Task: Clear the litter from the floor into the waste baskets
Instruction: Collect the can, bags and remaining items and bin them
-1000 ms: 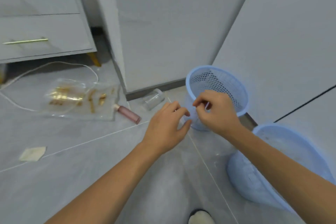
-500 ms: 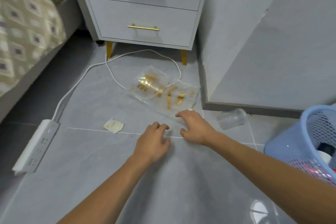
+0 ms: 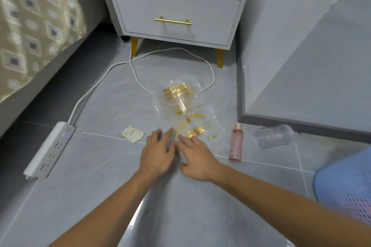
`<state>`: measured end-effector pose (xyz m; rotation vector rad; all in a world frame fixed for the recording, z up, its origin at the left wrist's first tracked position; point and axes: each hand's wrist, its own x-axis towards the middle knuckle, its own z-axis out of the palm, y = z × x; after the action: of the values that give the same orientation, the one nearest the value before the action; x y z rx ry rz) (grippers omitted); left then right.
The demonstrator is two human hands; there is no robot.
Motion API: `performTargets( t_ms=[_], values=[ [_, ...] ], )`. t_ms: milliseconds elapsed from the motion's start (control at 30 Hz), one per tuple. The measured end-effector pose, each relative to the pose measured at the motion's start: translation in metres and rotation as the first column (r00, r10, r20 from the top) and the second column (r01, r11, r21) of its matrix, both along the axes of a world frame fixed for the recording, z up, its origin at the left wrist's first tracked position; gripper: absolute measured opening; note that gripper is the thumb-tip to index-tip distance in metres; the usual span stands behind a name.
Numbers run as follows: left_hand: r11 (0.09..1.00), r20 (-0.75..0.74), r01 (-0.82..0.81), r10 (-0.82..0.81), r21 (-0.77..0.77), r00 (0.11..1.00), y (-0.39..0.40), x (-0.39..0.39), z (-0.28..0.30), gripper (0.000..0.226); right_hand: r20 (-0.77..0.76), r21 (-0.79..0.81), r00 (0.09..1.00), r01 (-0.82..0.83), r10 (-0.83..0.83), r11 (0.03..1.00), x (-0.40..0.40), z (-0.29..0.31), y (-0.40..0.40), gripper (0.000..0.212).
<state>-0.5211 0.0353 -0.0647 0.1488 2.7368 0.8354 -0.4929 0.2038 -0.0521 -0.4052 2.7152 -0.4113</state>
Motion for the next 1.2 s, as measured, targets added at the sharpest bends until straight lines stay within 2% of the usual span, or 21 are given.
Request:
performTargets(
  t_ms=[67, 167, 233, 300, 333, 400, 467, 500, 567, 633, 733, 833, 967, 1033, 1100, 1200],
  values=[
    [0.998, -0.011, 0.021, -0.021, -0.063, 1.000, -0.010, 0.003, -0.005, 0.052, 0.048, -0.074, 0.998, -0.042, 0.046, 0.996, 0.017, 0.002, -0.010, 0.063],
    [0.994, -0.037, 0.061, -0.064, -0.096, 0.997, -0.026, 0.016, -0.010, 0.057, 0.086, -0.307, 0.994, -0.037, 0.066, 0.951, 0.038, 0.007, -0.012, 0.042],
    [0.995, -0.071, 0.054, -0.060, -0.085, 0.996, -0.036, 0.030, -0.010, 0.059, -0.063, -0.393, 0.989, 0.095, -0.130, 0.915, 0.042, 0.008, -0.002, 0.038],
    [0.997, -0.108, 0.035, -0.042, -0.062, 0.993, -0.045, 0.049, -0.012, 0.052, -0.135, -0.424, 0.873, 0.376, -0.468, 0.824, 0.041, 0.011, 0.015, 0.040],
    [0.999, -0.128, 0.028, -0.033, -0.046, 0.991, -0.049, 0.058, -0.011, 0.051, -0.089, -0.394, 0.800, 0.518, -0.593, 0.759, 0.040, 0.011, 0.024, 0.045],
    [1.000, -0.141, -0.012, 0.015, 0.027, 0.990, -0.054, 0.066, -0.011, 0.047, 0.045, -0.288, 0.726, 0.667, -0.686, 0.687, 0.042, 0.009, 0.033, 0.061],
    [0.978, -0.086, -0.109, 0.126, 0.176, 0.988, -0.052, 0.064, -0.010, 0.042, 0.081, -0.218, 0.720, 0.688, -0.689, 0.692, 0.045, 0.001, 0.036, 0.078],
    [0.946, -0.027, -0.180, 0.194, 0.268, 0.981, -0.050, 0.059, -0.008, 0.044, 0.097, -0.225, 0.705, 0.703, -0.702, 0.675, 0.045, -0.001, 0.036, 0.085],
    [0.856, 0.121, -0.327, 0.305, 0.400, 0.945, -0.045, 0.048, -0.001, 0.046, 0.179, -0.303, 0.634, 0.763, -0.752, 0.571, 0.041, -0.003, 0.037, 0.092],
    [0.777, 0.234, -0.409, 0.336, 0.479, 0.912, -0.043, 0.038, 0.006, 0.036, 0.265, -0.368, 0.563, 0.809, -0.783, 0.457, 0.035, -0.001, 0.038, 0.081],
    [0.658, 0.347, -0.463, 0.310, 0.594, 0.885, -0.048, 0.028, 0.017, 0.026, 0.428, -0.442, 0.534, 0.827, -0.729, 0.347, 0.032, 0.009, 0.041, 0.034],
    [0.566, 0.449, -0.503, 0.246, 0.653, 0.859, -0.059, 0.027, 0.030, 0.034, 0.621, -0.527, 0.556, 0.818, -0.553, 0.230, 0.030, 0.027, 0.047, 0.016],
    [0.537, 0.477, -0.504, 0.201, 0.676, 0.855, -0.074, 0.025, 0.042, 0.043, 0.744, -0.579, 0.583, 0.806, -0.326, 0.122, 0.027, 0.047, 0.053, 0.020],
    [0.497, 0.507, -0.520, 0.174, 0.695, 0.844, -0.079, 0.024, 0.044, 0.040, 0.769, -0.598, 0.580, 0.801, -0.268, 0.021, 0.023, 0.053, 0.054, 0.026],
    [0.423, 0.534, -0.546, 0.160, 0.723, 0.830, -0.081, 0.024, 0.046, 0.035, 0.781, -0.608, 0.580, 0.791, -0.233, -0.070, 0.021, 0.057, 0.052, 0.027],
    [0.242, 0.615, -0.613, 0.076, 0.752, 0.785, -0.085, 0.022, 0.052, 0.028, 0.809, -0.582, 0.550, 0.799, -0.208, -0.149, 0.019, 0.063, 0.053, 0.026]
  ],
)
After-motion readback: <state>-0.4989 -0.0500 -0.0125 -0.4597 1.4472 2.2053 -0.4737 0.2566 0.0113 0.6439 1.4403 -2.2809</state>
